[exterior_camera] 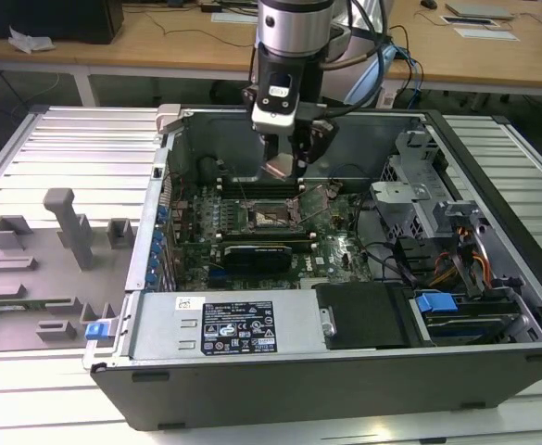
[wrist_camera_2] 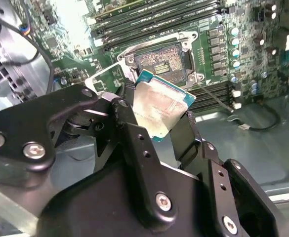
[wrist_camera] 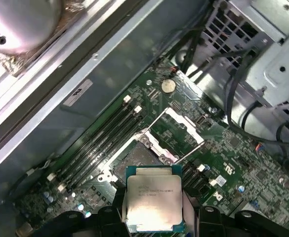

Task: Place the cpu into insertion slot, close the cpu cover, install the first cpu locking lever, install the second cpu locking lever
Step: 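Place the cpu into insertion slot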

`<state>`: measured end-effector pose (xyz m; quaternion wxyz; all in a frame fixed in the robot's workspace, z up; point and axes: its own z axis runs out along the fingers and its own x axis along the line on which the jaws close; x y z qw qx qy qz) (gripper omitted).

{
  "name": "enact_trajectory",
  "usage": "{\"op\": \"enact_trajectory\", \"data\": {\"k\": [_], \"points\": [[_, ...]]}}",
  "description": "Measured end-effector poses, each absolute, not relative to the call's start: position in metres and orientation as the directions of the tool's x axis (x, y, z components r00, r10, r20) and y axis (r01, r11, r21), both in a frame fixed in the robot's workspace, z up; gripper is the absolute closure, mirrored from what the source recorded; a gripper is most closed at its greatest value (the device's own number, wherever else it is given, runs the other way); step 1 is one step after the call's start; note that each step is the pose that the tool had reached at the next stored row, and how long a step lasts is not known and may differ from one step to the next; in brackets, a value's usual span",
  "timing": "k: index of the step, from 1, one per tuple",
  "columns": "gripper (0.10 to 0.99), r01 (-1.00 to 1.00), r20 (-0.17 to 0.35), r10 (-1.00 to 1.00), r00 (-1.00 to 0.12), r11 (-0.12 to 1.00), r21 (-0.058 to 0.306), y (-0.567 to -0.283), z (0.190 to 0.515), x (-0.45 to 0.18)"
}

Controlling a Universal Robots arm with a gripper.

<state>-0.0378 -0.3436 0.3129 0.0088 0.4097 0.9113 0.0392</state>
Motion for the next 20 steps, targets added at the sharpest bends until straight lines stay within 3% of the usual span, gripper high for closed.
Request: {"op": "enact_trajectory", "data": {"k": [20], "points": [[0.549, 0.964, 0.016, 0.967, -0.256, 0.254, 0.079, -0.344, 0.296, -0.038]]}}
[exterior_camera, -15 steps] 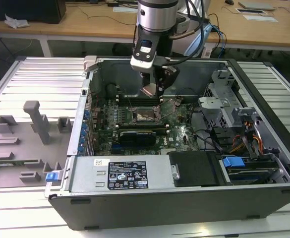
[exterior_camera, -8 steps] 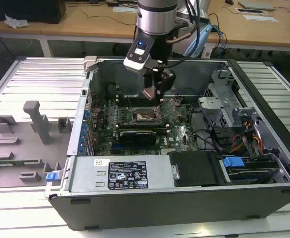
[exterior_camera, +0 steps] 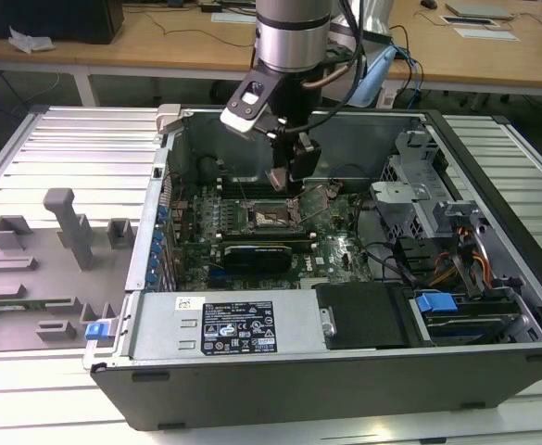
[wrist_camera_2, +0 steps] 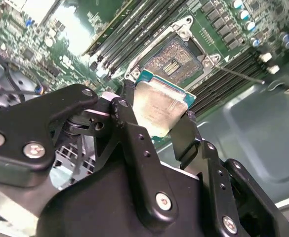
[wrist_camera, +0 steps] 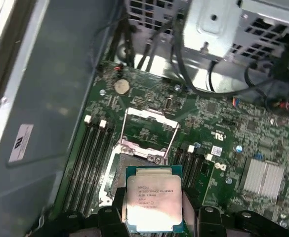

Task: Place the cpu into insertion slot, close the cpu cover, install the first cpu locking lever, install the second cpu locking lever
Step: 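Place the cpu into insertion slot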

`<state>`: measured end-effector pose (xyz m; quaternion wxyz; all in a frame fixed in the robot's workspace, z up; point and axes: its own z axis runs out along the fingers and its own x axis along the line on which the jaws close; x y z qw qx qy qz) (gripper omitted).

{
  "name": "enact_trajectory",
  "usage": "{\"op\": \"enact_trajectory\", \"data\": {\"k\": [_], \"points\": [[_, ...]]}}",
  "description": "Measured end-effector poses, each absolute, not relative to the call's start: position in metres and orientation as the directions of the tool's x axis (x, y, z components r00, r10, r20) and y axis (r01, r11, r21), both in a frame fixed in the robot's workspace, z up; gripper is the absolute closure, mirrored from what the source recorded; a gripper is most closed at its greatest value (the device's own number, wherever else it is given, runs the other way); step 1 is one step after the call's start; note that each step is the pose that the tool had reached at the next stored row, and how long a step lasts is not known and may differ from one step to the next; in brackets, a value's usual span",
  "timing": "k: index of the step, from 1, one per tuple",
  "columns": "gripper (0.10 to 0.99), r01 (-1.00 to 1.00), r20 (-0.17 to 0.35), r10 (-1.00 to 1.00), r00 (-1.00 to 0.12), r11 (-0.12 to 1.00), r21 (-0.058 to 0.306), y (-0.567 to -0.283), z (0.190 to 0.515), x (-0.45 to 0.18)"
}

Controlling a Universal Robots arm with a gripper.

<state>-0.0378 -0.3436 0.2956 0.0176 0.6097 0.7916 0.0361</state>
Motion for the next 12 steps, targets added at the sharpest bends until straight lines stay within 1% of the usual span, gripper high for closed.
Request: {"op": "enact_trajectory", "data": {"k": [4, 8, 12], "points": [[0.549, 0.979, 0.016, 0.981, -0.191, 0.189, 0.079, -0.344, 0.293, -0.038], [0.549, 0.994, 0.016, 0.997, -0.079, 0.078, 0.079, -0.344, 0.286, -0.038], [0.549, 0.996, 0.015, 0.998, -0.053, 0.052, 0.079, -0.342, 0.278, -0.044]]}}
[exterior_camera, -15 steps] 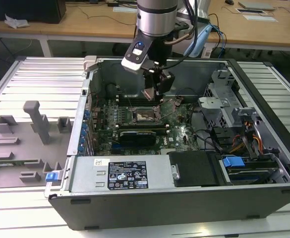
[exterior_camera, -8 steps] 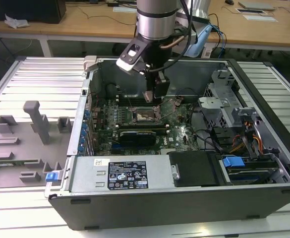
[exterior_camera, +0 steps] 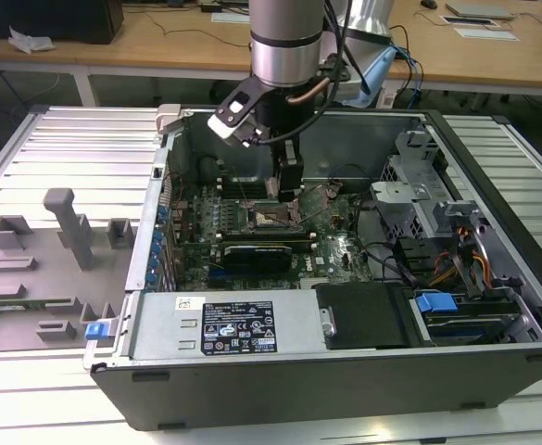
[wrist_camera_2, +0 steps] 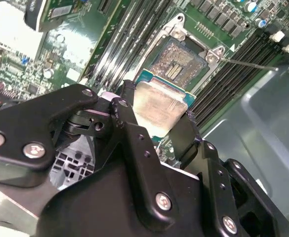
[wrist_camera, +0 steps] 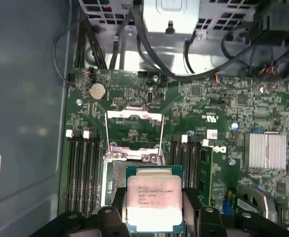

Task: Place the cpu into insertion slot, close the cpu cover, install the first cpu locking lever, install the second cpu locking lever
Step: 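Place the cpu into insertion slot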

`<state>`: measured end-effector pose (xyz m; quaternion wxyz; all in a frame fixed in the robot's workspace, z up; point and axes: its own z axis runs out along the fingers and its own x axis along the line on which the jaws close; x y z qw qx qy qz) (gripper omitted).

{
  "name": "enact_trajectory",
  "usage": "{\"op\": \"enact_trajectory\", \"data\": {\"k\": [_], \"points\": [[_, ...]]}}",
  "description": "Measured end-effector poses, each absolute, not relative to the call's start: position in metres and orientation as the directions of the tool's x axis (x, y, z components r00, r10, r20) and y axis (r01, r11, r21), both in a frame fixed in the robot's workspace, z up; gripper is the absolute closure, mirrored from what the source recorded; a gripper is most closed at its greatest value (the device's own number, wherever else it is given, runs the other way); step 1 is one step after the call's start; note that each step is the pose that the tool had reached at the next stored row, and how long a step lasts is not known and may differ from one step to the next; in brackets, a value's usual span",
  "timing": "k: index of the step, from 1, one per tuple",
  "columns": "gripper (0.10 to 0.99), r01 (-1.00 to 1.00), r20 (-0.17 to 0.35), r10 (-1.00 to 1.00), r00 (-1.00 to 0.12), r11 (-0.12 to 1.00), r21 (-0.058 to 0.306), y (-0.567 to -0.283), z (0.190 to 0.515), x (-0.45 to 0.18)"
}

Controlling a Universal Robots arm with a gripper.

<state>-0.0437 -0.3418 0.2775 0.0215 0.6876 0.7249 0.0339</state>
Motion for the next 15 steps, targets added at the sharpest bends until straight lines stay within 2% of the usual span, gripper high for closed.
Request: {"op": "enact_trajectory", "data": {"k": [15], "points": [[0.549, 0.996, 0.009, 0.999, -0.050, 0.049, 0.075, -0.327, 0.244, -0.052]]}}
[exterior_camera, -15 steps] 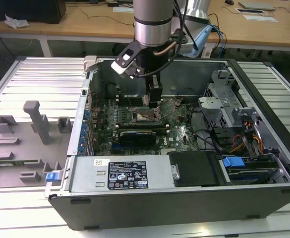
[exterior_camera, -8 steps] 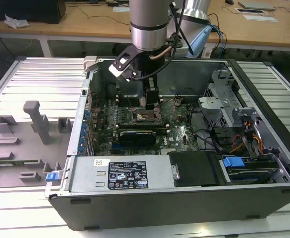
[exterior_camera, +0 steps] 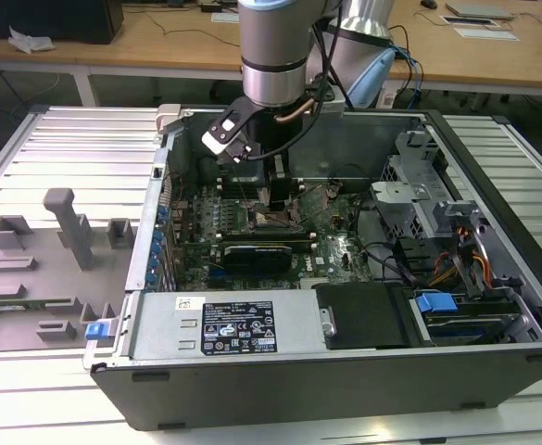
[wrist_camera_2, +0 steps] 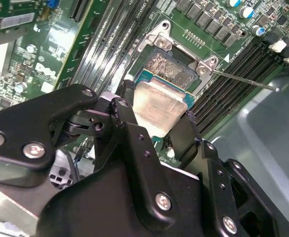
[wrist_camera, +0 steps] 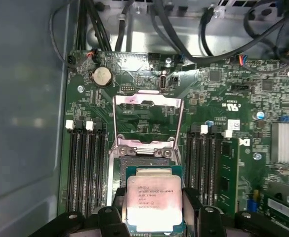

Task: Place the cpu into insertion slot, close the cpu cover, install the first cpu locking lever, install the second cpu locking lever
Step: 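Place the cpu into insertion slot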

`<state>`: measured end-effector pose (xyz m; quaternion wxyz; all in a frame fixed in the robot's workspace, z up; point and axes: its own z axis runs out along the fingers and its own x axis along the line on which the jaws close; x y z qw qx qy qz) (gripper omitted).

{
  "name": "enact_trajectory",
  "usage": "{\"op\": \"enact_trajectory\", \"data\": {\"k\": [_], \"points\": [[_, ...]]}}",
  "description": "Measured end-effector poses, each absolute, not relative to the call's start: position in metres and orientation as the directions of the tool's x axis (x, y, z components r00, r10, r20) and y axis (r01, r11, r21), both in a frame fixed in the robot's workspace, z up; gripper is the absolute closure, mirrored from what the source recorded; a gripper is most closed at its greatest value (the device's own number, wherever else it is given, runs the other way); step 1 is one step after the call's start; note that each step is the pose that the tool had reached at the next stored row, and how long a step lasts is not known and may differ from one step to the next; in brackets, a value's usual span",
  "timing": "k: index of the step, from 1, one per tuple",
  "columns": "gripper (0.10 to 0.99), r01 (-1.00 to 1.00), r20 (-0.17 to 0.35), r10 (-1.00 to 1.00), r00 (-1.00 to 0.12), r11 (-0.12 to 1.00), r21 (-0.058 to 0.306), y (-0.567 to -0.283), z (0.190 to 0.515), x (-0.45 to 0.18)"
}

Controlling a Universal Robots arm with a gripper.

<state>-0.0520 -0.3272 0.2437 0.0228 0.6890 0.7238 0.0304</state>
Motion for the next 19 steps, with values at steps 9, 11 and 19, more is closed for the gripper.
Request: {"op": "enact_trajectory", "data": {"k": [9, 11, 19], "points": [[0.549, 0.997, 0.009, 0.999, -0.048, 0.048, 0.067, -0.325, 0.226, -0.052], [0.549, 0.997, 0.010, 0.999, -0.047, 0.047, 0.064, -0.324, 0.222, -0.053], [0.549, 0.998, 0.010, 0.999, -0.041, 0.040, 0.056, -0.322, 0.212, -0.053]]}}
